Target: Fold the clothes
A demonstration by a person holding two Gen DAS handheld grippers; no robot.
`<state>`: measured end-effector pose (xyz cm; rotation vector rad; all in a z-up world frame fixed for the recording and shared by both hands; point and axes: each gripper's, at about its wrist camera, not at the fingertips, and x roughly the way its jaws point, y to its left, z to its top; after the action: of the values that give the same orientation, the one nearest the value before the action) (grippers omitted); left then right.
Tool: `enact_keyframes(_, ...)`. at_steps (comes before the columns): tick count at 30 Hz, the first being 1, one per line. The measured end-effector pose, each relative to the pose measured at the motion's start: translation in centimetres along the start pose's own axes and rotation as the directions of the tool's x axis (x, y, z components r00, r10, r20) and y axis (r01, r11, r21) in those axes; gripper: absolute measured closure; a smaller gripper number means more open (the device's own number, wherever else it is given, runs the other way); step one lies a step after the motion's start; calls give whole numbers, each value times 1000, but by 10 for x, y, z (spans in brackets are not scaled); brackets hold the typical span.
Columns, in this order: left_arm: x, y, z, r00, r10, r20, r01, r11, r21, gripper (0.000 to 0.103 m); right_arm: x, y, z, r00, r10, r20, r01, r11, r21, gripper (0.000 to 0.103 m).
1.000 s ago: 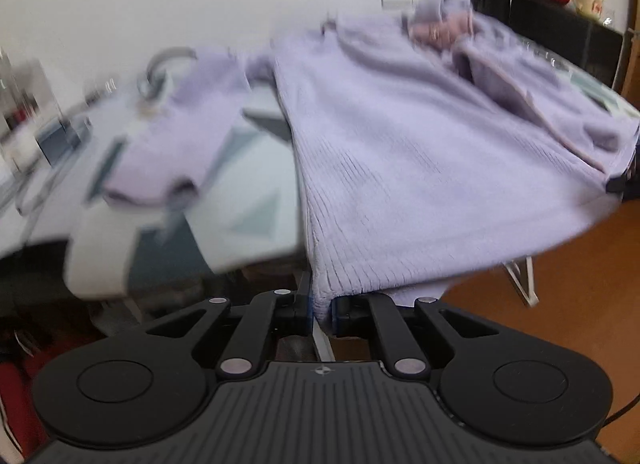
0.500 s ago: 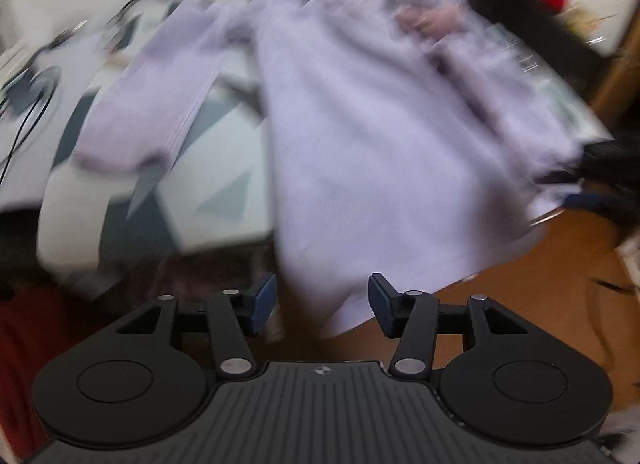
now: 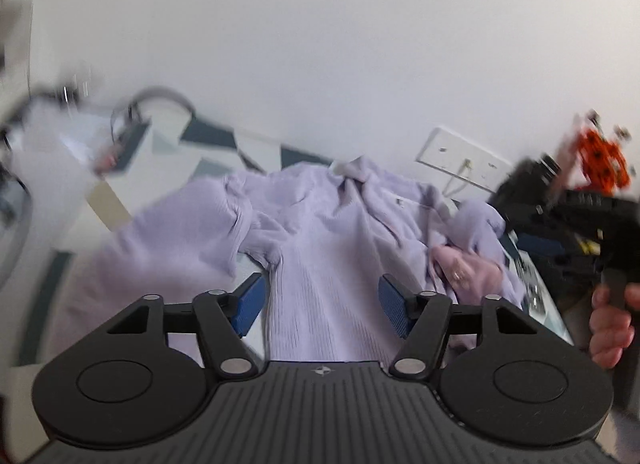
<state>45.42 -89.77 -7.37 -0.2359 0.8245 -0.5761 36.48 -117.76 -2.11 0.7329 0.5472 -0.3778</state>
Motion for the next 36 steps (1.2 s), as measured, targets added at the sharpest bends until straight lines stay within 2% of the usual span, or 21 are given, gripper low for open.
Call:
enact_keyframes(1,16,6,2,1000,3,-17,-4,1000,-12,55,17,0,4,999,-32,-1,32,999,-12,64)
enact_keyframes(5,81,29,11,996,15,-86,-20,998,-57,55,96,-7,9,984,-170,-50,166,984,-69,71)
enact_keyframes(7,106,37,12,993,30,-115,-37,997,-63,55,129,-11,8,977,-208,-44,204,976,-80,71)
enact_keyframes(9,124,40,14,989,77,-124,-82,996,-40,55,160,-16,7,970,-239,-39,235,968,-87,68)
enact_keyframes(12,143,46,18,987,101,-126,-107,994,-38,55,189,-17,6,968,-242,-72,232,966,-115,63)
enact_keyframes(17,168,54,26,982,128,-140,-143,984,-104,55,223,-10,2,967,-218,-131,193,965,-179,51)
enact_keyframes(20,172,58,29,980,159,-120,-176,973,-148,71,240,-8,2,956,-250,-155,216,953,-211,51)
enact_keyframes(21,172,59,29,979,171,-116,-188,969,-160,78,246,-8,4,951,-262,-163,225,950,-215,53)
enact_keyframes(23,173,61,27,977,185,-106,-202,962,-184,82,252,-13,8,949,-243,-201,207,961,-186,72)
enact_keyframes(24,173,62,26,977,190,-100,-207,959,-194,84,253,-17,11,951,-221,-218,190,969,-155,85)
enact_keyframes(25,174,62,25,976,197,-93,-211,958,-193,86,254,-21,15,950,-222,-219,197,972,-130,91)
enact_keyframes(27,174,61,23,975,207,-79,-218,958,-187,87,247,-25,25,953,-257,-162,243,965,-101,93)
enact_keyframes(30,174,59,21,974,216,-65,-225,957,-186,88,224,-26,46,962,-274,13,274,959,-66,94)
enact_keyframes(32,175,57,21,972,227,-61,-234,956,-179,87,227,-30,51,960,-277,32,278,957,-80,94)
enact_keyframes(35,177,53,21,969,240,-62,-247,957,-153,84,252,-40,46,949,-309,-68,296,942,-159,90)
enact_keyframes(36,177,54,21,970,232,-64,-240,958,-155,82,254,-42,45,946,-318,-68,304,940,-156,82)
